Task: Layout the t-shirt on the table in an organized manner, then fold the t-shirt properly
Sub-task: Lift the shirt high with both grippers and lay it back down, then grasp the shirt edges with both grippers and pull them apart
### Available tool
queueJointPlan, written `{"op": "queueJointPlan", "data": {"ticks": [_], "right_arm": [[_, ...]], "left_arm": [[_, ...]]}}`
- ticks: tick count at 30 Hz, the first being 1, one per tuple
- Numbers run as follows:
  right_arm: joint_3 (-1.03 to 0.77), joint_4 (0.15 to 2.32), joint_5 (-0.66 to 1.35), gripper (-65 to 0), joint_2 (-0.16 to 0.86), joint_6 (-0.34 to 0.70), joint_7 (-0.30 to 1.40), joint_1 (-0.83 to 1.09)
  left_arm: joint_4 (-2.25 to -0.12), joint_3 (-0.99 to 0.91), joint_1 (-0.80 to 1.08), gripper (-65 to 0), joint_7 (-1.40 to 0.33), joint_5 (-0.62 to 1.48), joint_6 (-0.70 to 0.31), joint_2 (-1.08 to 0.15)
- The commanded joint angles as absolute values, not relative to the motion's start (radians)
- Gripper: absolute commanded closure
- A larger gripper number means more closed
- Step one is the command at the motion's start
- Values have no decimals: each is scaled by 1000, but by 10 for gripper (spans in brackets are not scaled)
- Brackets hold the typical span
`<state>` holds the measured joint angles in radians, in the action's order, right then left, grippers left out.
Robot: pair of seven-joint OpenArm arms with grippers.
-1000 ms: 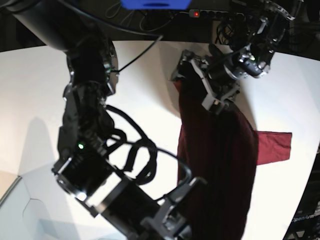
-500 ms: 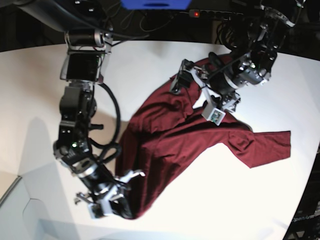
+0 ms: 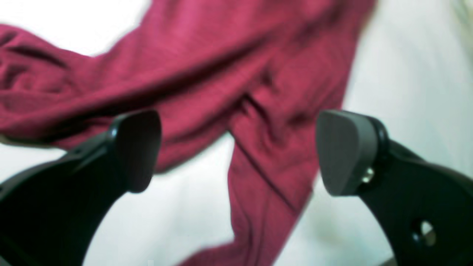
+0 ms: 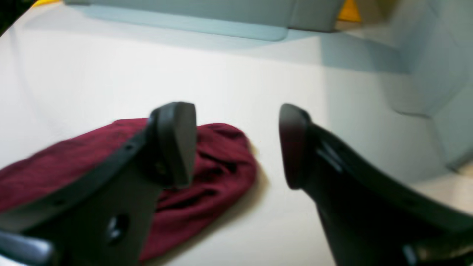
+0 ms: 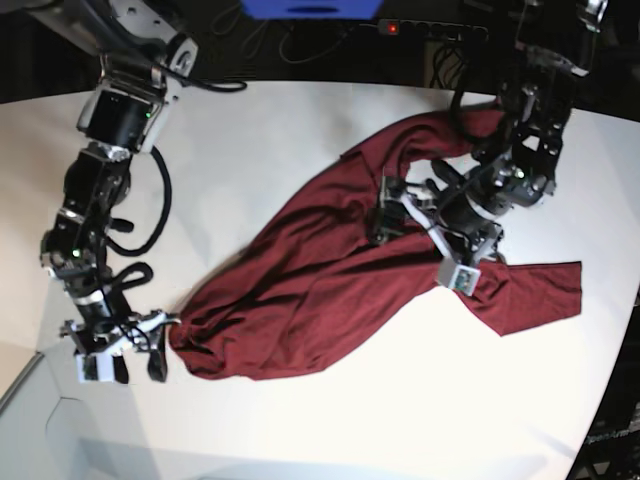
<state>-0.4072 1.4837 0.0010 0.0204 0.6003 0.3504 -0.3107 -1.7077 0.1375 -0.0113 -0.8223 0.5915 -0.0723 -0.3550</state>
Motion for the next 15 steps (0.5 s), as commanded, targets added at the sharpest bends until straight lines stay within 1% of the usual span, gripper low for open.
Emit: {"op": "queueJointPlan", "data": {"ticks": [1,4,7,12,15], "right_arm": [[-404,1549,21,-375,10,615,325,-297],[-390,1641,22,-374,-25,615,357,-208],[-328,1687,22,-374,-73,615,372,-119],[-219,1698,22,-373,-153,615,369,-8],[-108,1693,22,-373,-157,615,366,39]], "left_arm": [[-1681,110,-39,-650,-806,590,-64,-357],[-1564,91,-97,-650,-806,590,-64,-334],[-1475,85,-156,-650,-806,590,-64,-335],[-1357,31,-219,-650,-806,588,-64,-354],[-1277,-7,-249,-650,-803,588,-64,-375]]}}
